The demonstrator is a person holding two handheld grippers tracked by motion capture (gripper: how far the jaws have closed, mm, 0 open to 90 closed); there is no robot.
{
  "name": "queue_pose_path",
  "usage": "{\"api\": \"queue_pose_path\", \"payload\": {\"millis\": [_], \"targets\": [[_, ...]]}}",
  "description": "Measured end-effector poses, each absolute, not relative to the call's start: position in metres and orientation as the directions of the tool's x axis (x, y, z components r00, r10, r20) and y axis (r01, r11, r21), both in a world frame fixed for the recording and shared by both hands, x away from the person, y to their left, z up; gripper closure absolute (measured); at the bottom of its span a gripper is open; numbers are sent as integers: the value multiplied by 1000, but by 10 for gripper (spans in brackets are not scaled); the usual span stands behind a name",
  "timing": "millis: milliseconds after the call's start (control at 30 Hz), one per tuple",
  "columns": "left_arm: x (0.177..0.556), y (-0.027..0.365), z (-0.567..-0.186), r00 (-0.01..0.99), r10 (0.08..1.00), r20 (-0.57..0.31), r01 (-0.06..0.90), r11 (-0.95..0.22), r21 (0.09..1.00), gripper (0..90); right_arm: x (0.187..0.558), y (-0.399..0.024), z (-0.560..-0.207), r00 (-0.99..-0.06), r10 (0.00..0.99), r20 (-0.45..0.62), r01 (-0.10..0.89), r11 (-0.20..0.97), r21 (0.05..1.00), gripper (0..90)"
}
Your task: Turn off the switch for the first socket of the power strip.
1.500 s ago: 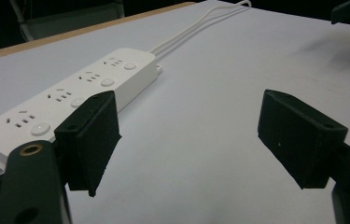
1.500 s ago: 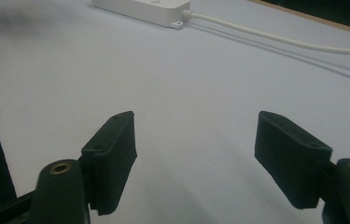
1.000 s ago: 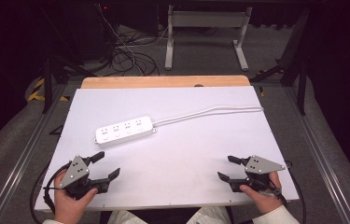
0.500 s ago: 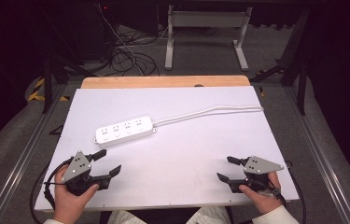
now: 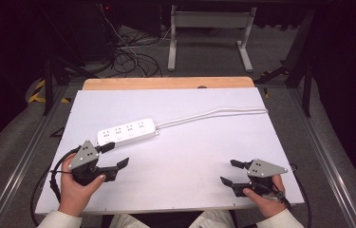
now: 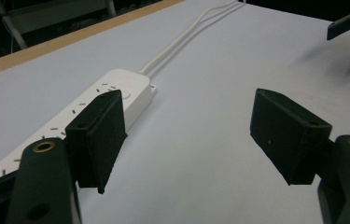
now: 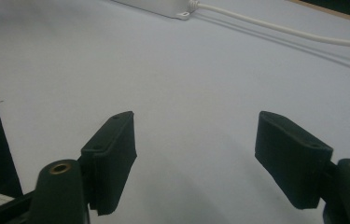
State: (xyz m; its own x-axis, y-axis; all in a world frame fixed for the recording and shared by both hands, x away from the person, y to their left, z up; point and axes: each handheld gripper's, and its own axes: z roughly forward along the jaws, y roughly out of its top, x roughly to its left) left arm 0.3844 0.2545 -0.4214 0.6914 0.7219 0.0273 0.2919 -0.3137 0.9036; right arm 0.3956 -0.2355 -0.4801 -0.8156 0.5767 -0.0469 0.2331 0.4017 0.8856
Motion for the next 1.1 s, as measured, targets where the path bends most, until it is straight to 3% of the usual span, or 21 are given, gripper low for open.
{"api": "queue_pose_path", "payload": {"millis": [1100], "targets": [[455, 197, -385, 728, 684, 49, 287, -370, 884, 323, 396, -235, -481, -821, 568, -50, 229, 410, 883, 293]]}}
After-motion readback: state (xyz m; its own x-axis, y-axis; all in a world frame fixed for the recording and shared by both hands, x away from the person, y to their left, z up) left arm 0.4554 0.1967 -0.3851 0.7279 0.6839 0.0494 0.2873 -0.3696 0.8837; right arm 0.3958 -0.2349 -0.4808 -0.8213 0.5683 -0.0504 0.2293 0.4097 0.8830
